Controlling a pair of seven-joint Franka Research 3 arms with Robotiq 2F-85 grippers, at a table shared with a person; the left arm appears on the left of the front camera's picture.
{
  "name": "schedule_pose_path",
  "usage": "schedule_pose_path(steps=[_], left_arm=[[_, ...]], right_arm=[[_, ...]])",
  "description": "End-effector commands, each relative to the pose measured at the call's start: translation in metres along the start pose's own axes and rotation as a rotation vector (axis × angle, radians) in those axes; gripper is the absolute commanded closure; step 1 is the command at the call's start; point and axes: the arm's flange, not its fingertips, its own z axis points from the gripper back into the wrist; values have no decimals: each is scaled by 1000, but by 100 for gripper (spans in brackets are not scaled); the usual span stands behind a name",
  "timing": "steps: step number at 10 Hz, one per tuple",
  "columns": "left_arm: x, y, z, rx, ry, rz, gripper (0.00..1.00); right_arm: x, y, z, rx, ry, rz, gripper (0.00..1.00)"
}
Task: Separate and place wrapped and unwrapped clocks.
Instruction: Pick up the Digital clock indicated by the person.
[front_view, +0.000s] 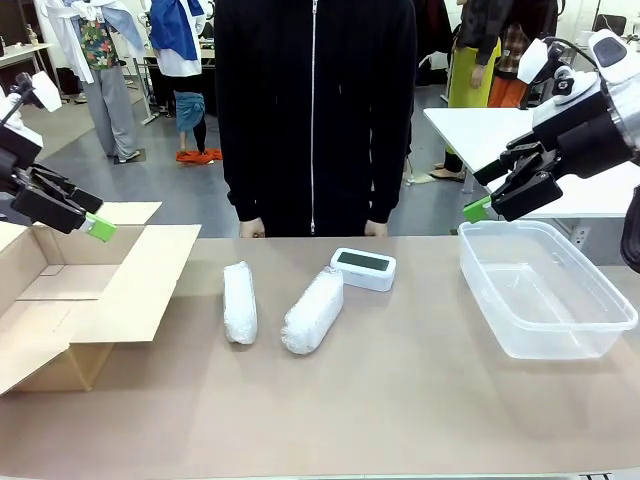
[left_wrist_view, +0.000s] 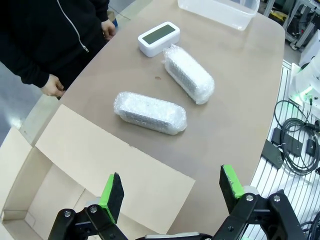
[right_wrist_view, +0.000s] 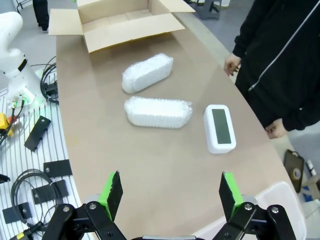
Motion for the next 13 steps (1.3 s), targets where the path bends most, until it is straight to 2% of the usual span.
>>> schedule_pose_path(steps=[1, 3, 4, 13], left_arm=[[-40, -19, -13, -7, -29, -32, 0], [-38, -19, -17, 58, -18, -84, 0], [-1, 2, 1, 5, -1, -21, 0], [-1, 2, 1, 5, -1, -21, 0]], right_arm=[[-32, 29, -13, 13, -22, 16, 0], [-30, 28, -21, -52, -52, 14, 0], [0, 0, 0, -3, 1, 4, 0], [0, 0, 0, -3, 1, 4, 0]])
